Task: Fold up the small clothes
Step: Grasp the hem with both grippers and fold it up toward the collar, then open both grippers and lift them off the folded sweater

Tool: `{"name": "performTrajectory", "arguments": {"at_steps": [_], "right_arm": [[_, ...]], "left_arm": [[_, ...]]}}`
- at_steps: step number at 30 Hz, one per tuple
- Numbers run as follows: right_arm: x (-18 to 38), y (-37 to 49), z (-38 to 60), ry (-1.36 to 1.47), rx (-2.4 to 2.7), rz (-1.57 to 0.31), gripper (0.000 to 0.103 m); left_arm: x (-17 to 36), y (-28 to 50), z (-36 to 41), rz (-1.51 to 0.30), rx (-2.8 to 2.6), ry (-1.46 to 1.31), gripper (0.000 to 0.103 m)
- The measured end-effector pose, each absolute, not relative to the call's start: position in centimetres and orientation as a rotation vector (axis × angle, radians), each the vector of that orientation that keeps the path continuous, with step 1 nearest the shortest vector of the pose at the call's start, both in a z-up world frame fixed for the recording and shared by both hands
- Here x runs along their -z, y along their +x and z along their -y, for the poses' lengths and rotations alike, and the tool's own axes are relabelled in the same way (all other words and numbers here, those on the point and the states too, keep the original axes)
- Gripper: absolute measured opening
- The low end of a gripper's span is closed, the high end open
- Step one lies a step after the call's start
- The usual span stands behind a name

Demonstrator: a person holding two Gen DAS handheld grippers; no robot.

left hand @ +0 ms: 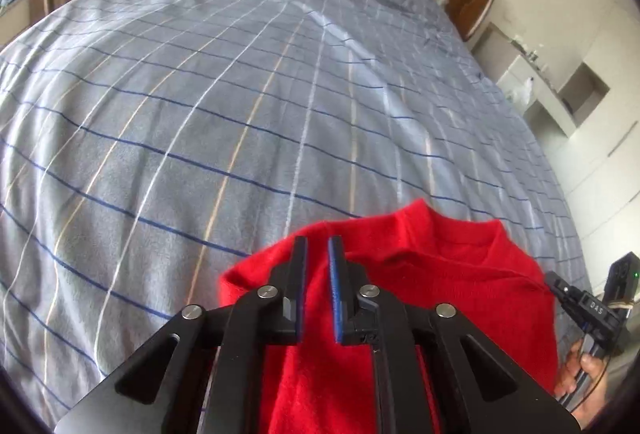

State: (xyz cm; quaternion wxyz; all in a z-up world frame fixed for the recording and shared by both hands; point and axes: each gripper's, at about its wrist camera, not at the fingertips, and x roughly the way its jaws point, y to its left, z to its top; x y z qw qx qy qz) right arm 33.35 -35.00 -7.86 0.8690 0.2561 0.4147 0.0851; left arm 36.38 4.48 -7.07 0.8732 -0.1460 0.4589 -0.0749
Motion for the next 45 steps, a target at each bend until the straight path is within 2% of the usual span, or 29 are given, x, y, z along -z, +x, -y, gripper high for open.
{"name": "performTrajectory", "arguments": {"at_steps": [1, 2, 3, 8, 10, 12, 16, 18, 22, 25, 28, 31, 34, 40, 45], "right_arm": [[8.4, 33.9, 35.1, 0.543, -0.165, -0.887, 0.027], [8.6, 34.1, 35.4, 0.554, -0.157, -0.89, 0.045], [8.5, 33.9, 35.7, 0.563, -0.153, -0.876, 0.048], [5.5, 31.8, 35.8, 0.509, -0.226, -0.847, 0.048], [4.7, 30.4, 34.3, 0.46, -0.317, -0.878, 0.048], [5.0, 28.9, 32.8, 0.423, -0.403, -0.932, 0.051], [8.2, 25.8, 31.4, 0.268, -0.385, -1.06, 0.051], [9.3, 24.2, 32.6, 0.235, -0.339, -1.065, 0.04], [7.1, 21.3, 34.0, 0.214, -0.238, -1.028, 0.044], [5.5, 19.6, 32.3, 0.22, -0.301, -0.972, 0.049], [7.0, 19.1, 30.2, 0.208, -0.341, -0.998, 0.05], [9.3, 17.9, 29.9, 0.182, -0.3, -1.033, 0.05], [8.4, 15.4, 30.8, 0.189, -0.263, -0.993, 0.05], [6.7, 11.5, 31.3, 0.166, -0.172, -0.917, 0.077], [7.1, 10.4, 31.5, 0.191, -0.149, -0.917, 0.077]], "left_arm": [[7.4, 36.8, -5.1, -0.976, 0.135, -0.326, 0.054], [7.3, 36.8, -5.9, -0.975, 0.113, -0.35, 0.062], [7.0, 36.6, -6.8, -0.959, 0.092, -0.369, 0.07], [4.2, 32.5, -6.9, -0.904, 0.194, -0.316, 0.074], [3.9, 30.4, -4.7, -0.919, 0.322, -0.24, 0.082], [4.8, 27.9, -2.4, -0.944, 0.427, -0.147, 0.086], [8.9, 26.4, -1.1, -1.03, 0.314, 0.063, 0.086], [9.3, 26.6, -3.7, -1.032, 0.256, -0.027, 0.087], [6.9, 25.3, -6.2, -0.997, 0.224, -0.157, 0.085], [5.5, 23.0, -4.2, -0.942, 0.294, -0.126, 0.093], [6.7, 21.3, -1.5, -0.961, 0.302, -0.028, 0.096], [8.5, 20.1, -1.4, -1.024, 0.221, -0.002, 0.092], [7.7, 17.7, -2.0, -0.963, 0.19, -0.015, 0.095], [6.3, 14.9, -1.2, -0.885, 0.111, 0.085, 0.098], [5.8, 14.6, -0.8, -0.866, 0.086, 0.12, 0.098]]}}
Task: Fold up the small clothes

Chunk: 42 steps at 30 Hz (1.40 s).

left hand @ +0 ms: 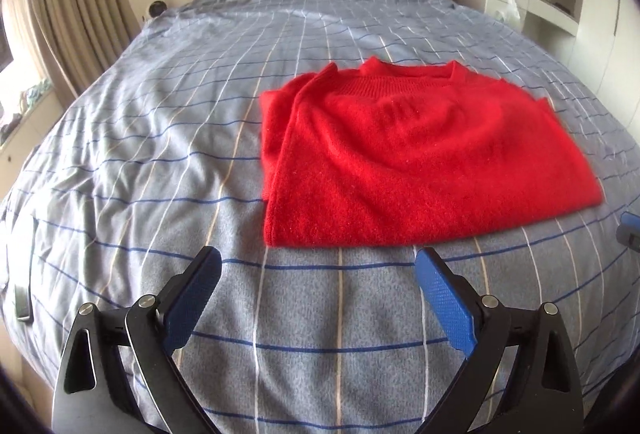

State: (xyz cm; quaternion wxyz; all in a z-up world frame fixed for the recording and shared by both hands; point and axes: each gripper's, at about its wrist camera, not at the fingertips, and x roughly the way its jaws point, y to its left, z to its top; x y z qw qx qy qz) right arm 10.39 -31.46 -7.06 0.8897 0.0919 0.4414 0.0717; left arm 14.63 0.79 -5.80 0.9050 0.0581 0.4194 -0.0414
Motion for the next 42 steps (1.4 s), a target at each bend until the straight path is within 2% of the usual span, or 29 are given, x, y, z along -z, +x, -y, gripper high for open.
{"name": "performTrajectory", "arguments": {"at_steps": [17, 24, 31, 37, 39, 40, 42], "right_arm": [[7.4, 8.3, 30.3, 0.137, -0.129, -0.857, 0.077], [7.2, 8.7, 30.4, 0.097, -0.12, -0.851, 0.077], [2.4, 15.2, 33.7, 0.184, -0.155, -0.796, 0.077], [5.9, 24.4, 36.2, 0.383, -0.191, -0.965, 0.073], [8.1, 26.3, 36.1, 0.447, -0.218, -1.031, 0.068], [9.1, 27.0, 36.0, 0.467, -0.209, -1.064, 0.061], [10.2, 27.8, 35.4, 0.464, -0.2, -1.095, 0.026]], "left_arm": [[5.3, 13.5, 0.0, -0.821, 0.052, 0.168, 0.098], [6.7, 13.8, -1.1, -0.842, 0.02, 0.173, 0.099], [8.1, 12.7, -4.0, -0.852, -0.012, 0.059, 0.099], [9.0, 11.2, -4.6, -0.813, 0.015, -0.025, 0.099], [9.6, 11.1, -4.8, -0.826, 0.017, -0.022, 0.099], [9.9, 11.1, -5.0, -0.832, 0.018, -0.019, 0.099], [10.1, 10.8, -5.4, -0.832, 0.018, -0.014, 0.099]]}}
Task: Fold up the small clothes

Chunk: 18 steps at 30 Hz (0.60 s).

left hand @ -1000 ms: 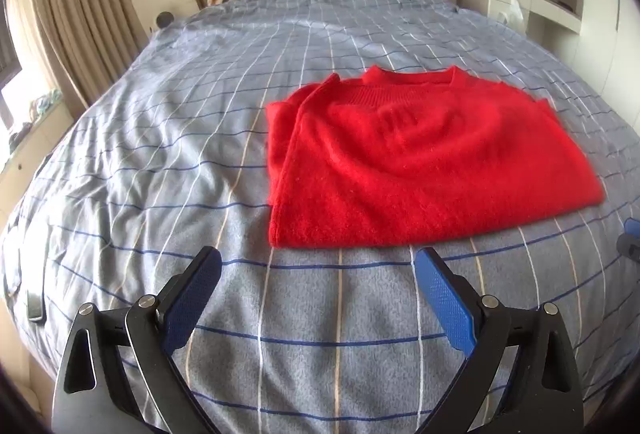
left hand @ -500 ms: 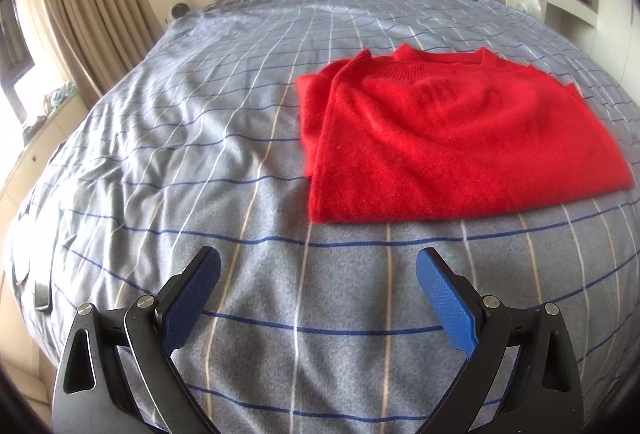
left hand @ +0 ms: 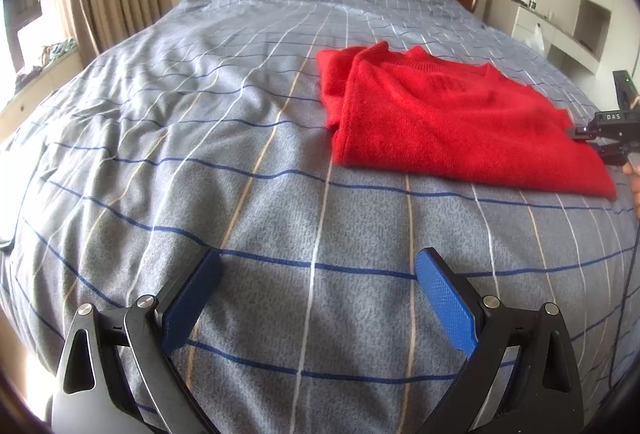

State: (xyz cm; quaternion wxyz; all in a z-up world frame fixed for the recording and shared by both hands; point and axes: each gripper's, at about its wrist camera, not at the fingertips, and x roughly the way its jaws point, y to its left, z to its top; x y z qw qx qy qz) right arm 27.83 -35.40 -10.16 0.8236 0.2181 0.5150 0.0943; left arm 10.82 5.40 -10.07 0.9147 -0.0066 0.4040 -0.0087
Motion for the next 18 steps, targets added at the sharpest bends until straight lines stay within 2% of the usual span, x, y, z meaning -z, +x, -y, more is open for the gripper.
{"name": "performTrajectory", "arguments": {"at_steps": [1, 6, 10, 14, 18], "right_arm": [[9.9, 28.0, 35.0, 0.437, -0.189, -1.103, 0.009], [4.2, 28.5, 31.9, 0.459, -0.195, -1.048, 0.009], [-0.5, 30.5, 24.5, 0.387, -0.299, -1.03, 0.009], [-1.1, 32.8, 15.5, 0.29, -0.383, -1.059, 0.009], [1.1, 34.3, 8.0, 0.216, -0.431, -1.103, 0.009]], "left_arm": [[10.0, 10.7, -5.7, -0.824, 0.015, -0.014, 0.099], [9.9, 10.1, -8.0, -0.778, -0.021, -0.081, 0.099], [10.0, 9.9, -9.6, -0.763, -0.043, -0.136, 0.099], [9.8, 9.5, -11.2, -0.74, -0.092, -0.15, 0.099], [10.1, 9.2, -13.3, -0.743, -0.13, -0.194, 0.099]]}}
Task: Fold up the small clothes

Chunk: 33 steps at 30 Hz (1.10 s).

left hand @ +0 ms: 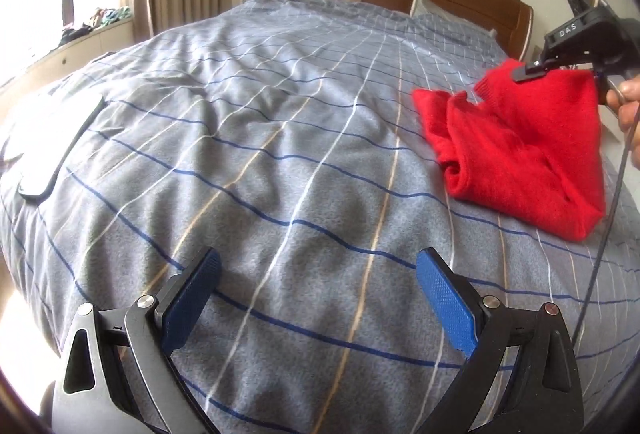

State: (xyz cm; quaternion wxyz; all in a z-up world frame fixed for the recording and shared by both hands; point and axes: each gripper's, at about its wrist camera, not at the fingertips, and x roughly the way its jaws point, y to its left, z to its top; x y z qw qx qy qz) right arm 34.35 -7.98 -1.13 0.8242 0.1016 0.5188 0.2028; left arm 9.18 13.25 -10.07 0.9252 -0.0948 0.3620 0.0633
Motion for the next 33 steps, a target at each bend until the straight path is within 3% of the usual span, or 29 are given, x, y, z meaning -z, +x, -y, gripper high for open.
{"name": "performTrajectory", "arguments": {"at_steps": [3, 4, 8, 10, 15, 19, 24, 29, 33], "right_arm": [[3.4, 34.9, 4.2, 0.172, -0.448, -1.13, 0.01], [4.3, 35.1, 3.5, 0.183, -0.467, -1.146, 0.017], [7.1, 35.2, 3.5, 0.514, -0.691, -1.261, 0.027], [5.8, 34.4, 4.4, 0.563, -0.751, -1.225, 0.028], [0.8, 31.2, 7.8, 0.194, -0.629, -1.055, 0.029], [3.6, 28.8, 7.7, 0.01, -0.607, -1.087, 0.029], [8.8, 25.1, 2.9, -0.107, -0.646, -1.032, 0.032], [5.3, 22.3, 4.6, -0.071, -0.677, -0.932, 0.032], [4.1, 21.0, 7.6, -0.163, -0.564, -0.872, 0.041]], "left_arm": [[10.1, 8.9, -14.1, -0.738, -0.138, -0.208, 0.099], [10.1, 8.8, -14.2, -0.736, -0.139, -0.209, 0.099], [10.2, 8.9, -14.5, -0.736, -0.138, -0.219, 0.099], [10.2, 8.9, -14.6, -0.733, -0.137, -0.225, 0.099], [10.1, 8.9, -15.0, -0.728, -0.132, -0.256, 0.099], [10.1, 9.2, -14.9, -0.732, -0.129, -0.264, 0.099], [10.1, 9.0, -14.2, -0.726, -0.129, -0.223, 0.099], [10.2, 8.6, -14.0, -0.73, -0.127, -0.204, 0.099], [10.0, 9.5, -13.1, -0.744, -0.091, -0.213, 0.099]]}}
